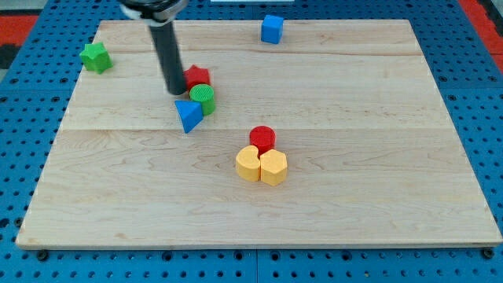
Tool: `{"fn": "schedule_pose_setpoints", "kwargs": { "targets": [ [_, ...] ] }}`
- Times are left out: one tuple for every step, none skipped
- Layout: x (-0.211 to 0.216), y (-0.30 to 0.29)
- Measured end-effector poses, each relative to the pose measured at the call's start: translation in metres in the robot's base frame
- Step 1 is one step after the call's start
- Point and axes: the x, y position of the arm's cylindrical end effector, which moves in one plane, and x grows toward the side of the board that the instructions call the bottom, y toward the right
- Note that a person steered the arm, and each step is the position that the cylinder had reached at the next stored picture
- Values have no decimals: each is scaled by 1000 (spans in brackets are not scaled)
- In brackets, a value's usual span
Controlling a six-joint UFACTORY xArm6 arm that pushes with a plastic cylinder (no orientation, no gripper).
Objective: Push the red star into the red circle
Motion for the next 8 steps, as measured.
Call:
{"fn": "schedule_pose_setpoints", "kwargs": {
  "targets": [
    [-6,-48],
    [-24,-25],
    [-13,80],
    [-19,108],
    [-40,135],
    [25,171],
    [74,185],
    [50,202]
  ]
}}
